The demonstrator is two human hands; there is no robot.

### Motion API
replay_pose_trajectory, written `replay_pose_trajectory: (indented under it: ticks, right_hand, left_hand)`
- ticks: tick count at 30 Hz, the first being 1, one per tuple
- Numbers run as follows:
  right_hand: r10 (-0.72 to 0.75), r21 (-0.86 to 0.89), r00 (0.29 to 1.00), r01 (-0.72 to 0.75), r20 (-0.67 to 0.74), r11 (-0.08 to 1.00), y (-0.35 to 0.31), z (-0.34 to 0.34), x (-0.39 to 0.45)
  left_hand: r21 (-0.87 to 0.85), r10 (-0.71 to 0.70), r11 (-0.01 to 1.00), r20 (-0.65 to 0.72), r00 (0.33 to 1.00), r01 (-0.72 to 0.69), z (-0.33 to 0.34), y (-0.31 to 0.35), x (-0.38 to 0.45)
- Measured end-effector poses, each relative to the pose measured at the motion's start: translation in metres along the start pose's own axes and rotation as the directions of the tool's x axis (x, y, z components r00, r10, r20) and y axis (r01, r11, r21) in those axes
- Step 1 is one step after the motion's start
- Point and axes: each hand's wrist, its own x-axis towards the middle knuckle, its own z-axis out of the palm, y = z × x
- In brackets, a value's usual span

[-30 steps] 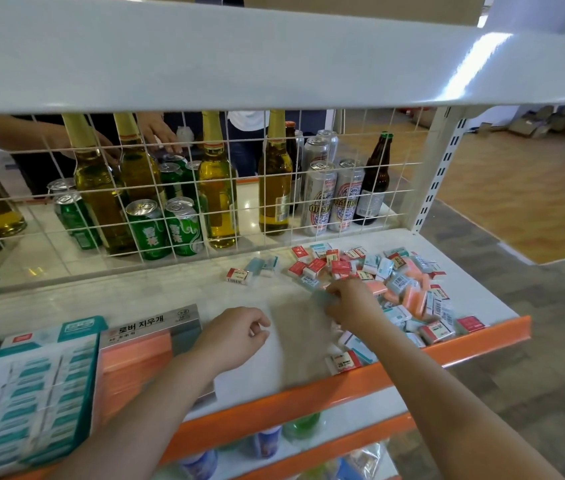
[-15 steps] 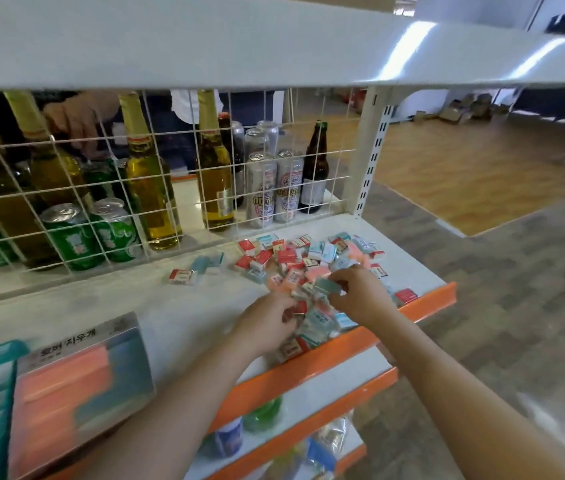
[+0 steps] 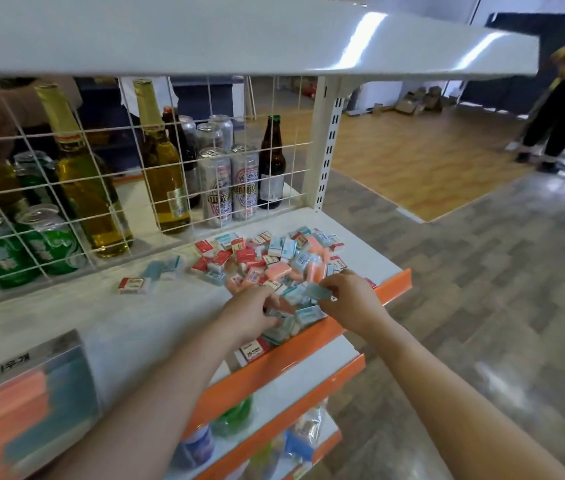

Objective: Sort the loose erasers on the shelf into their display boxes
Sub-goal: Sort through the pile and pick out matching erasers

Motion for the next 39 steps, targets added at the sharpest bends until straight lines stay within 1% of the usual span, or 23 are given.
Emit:
replay_pose_trajectory:
  ticks: [2, 6, 9, 12, 15, 18, 23, 28, 32, 35, 39]
  right_hand:
    - [-0.004, 0.002, 1.0, 0.004, 0.002, 1.0, -0.002, 0.001, 0.0]
    - [-0.017, 0.004, 1.0, 0.017, 0.019, 1.0, -0.013, 0.005, 0.0]
    - [-0.075, 0.017, 0.996, 0.074, 0.047, 0.997, -0.027, 0.01, 0.0]
    - [-0.111, 0.052, 0.99, 0.107, 0.087, 0.993, -0.046, 0.02, 0.003]
    - [-0.152, 0.069, 0.981, 0.145, 0.119, 0.987, -0.067, 0.032, 0.004]
    - [-0.179, 0.062, 0.973, 0.172, 0.143, 0.983, -0.083, 0.045, 0.004]
    - [-0.206, 0.027, 0.958, 0.205, 0.2, 0.978, -0.098, 0.058, 0.005]
    - [-0.227, -0.035, 0.936, 0.245, 0.268, 0.969, -0.103, 0.064, 0.006]
    - [-0.244, -0.076, 0.92, 0.279, 0.306, 0.957, -0.105, 0.068, 0.008]
    - [-0.237, -0.075, 0.917, 0.274, 0.322, 0.959, -0.106, 0.069, 0.011]
    - [-0.263, -0.04, 0.907, 0.292, 0.328, 0.956, -0.11, 0.07, 0.012]
  left_hand:
    - [0.023, -0.013, 1.0, -0.045, 0.999, 0.015, -0.003, -0.003, -0.002]
    - [-0.007, -0.045, 0.999, -0.139, 0.989, 0.045, -0.014, -0.014, -0.013]
    - [-0.002, -0.101, 0.995, -0.238, 0.966, 0.103, -0.028, -0.028, -0.026]
    - [0.071, -0.151, 0.98, -0.332, 0.931, 0.185, -0.042, -0.048, -0.043]
    - [0.173, -0.169, 0.954, -0.371, 0.913, 0.247, -0.049, -0.067, -0.061]
    - [0.247, -0.163, 0.932, -0.366, 0.916, 0.265, -0.05, -0.079, -0.07]
    - [0.261, -0.145, 0.941, -0.261, 0.954, 0.214, -0.049, -0.087, -0.077]
    - [0.207, -0.157, 0.953, -0.287, 0.945, 0.221, -0.05, -0.094, -0.08]
    - [0.174, -0.2, 0.953, -0.251, 0.947, 0.247, -0.05, -0.099, -0.078]
    - [0.15, -0.208, 0.957, -0.237, 0.949, 0.248, -0.049, -0.101, -0.075]
    - [0.091, -0.24, 0.958, -0.26, 0.935, 0.271, -0.047, -0.1, -0.073]
